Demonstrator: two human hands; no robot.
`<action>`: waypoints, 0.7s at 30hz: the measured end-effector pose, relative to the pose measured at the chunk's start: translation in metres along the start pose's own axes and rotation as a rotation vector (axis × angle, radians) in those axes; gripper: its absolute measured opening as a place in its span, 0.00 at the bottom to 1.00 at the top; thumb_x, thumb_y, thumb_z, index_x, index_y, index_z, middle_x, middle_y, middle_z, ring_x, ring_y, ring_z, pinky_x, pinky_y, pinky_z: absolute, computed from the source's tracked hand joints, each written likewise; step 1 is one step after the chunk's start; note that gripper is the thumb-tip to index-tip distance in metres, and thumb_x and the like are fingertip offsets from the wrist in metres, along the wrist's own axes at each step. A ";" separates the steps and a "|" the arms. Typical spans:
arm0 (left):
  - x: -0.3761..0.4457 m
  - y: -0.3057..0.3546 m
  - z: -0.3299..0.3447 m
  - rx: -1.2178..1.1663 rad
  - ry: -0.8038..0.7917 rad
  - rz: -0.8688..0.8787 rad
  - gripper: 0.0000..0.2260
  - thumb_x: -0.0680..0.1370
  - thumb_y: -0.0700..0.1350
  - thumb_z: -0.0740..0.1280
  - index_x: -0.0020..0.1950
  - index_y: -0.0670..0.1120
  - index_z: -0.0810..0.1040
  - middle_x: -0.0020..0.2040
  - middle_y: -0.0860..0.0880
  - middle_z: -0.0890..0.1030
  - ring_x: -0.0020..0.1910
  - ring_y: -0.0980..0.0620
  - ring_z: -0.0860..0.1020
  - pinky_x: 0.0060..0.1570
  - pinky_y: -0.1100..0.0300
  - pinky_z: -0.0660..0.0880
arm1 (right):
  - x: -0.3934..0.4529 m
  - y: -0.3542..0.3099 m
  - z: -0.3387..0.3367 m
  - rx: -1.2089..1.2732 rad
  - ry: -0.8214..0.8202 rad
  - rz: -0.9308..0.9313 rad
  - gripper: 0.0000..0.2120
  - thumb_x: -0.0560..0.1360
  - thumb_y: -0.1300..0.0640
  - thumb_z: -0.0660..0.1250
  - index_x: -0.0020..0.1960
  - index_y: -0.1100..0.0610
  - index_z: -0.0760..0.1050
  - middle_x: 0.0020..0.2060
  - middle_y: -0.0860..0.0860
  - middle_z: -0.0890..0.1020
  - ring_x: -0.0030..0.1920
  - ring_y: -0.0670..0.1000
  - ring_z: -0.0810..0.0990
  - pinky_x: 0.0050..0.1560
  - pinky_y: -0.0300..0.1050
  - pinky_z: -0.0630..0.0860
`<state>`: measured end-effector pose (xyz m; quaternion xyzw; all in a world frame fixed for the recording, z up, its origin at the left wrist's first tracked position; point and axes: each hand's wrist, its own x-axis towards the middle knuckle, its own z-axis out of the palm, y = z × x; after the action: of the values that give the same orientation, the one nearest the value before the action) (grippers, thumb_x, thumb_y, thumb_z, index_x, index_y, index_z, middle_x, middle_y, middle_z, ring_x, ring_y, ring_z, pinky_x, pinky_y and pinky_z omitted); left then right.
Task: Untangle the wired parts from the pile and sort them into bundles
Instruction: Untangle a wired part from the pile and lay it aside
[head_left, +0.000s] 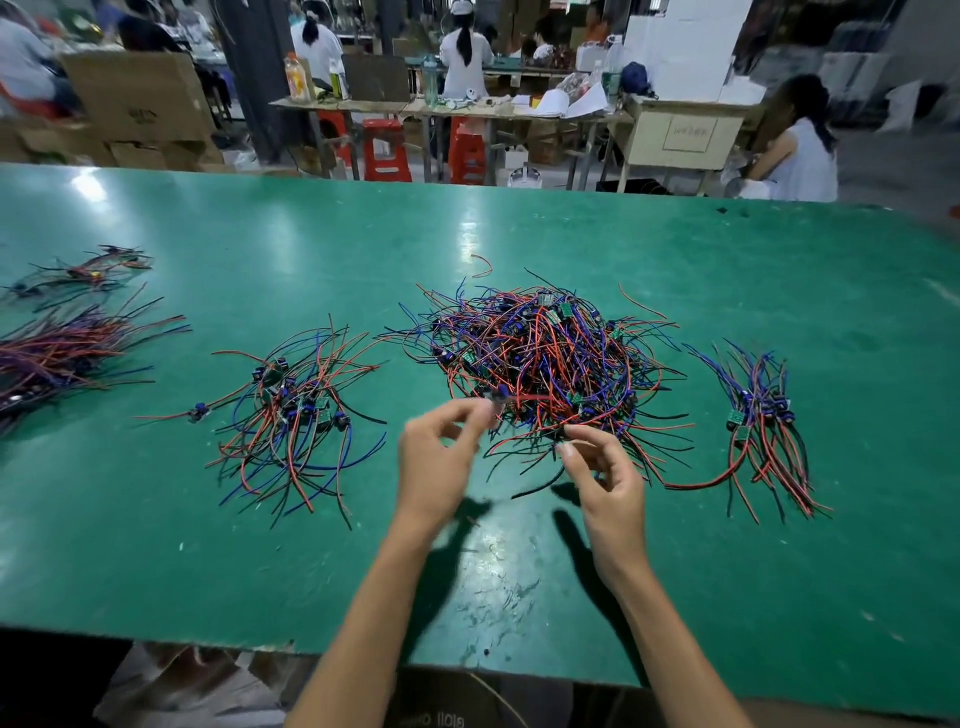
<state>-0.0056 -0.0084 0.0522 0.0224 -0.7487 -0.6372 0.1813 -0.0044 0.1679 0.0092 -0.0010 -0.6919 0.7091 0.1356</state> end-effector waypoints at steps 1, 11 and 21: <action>0.009 0.000 -0.013 -0.026 0.067 -0.010 0.05 0.79 0.48 0.71 0.46 0.55 0.86 0.40 0.56 0.86 0.35 0.59 0.78 0.35 0.66 0.74 | -0.001 0.001 0.000 -0.098 0.028 -0.024 0.09 0.78 0.60 0.72 0.53 0.47 0.82 0.46 0.47 0.85 0.46 0.48 0.82 0.48 0.46 0.79; 0.040 -0.044 -0.138 0.730 0.422 -0.374 0.17 0.81 0.52 0.66 0.53 0.39 0.86 0.49 0.32 0.80 0.56 0.36 0.73 0.57 0.48 0.70 | -0.002 0.000 0.012 -0.928 0.131 0.069 0.10 0.75 0.45 0.71 0.54 0.47 0.80 0.46 0.48 0.80 0.53 0.56 0.75 0.58 0.49 0.66; -0.008 -0.026 -0.020 0.699 0.183 0.129 0.08 0.78 0.45 0.70 0.57 0.48 0.81 0.55 0.46 0.75 0.57 0.47 0.69 0.61 0.50 0.68 | -0.007 -0.004 0.013 -0.976 0.148 0.074 0.08 0.76 0.43 0.67 0.44 0.46 0.79 0.38 0.44 0.82 0.46 0.53 0.80 0.53 0.48 0.65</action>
<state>0.0030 -0.0305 0.0274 0.0927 -0.9019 -0.3253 0.2686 0.0007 0.1536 0.0120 -0.1392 -0.9314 0.3046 0.1427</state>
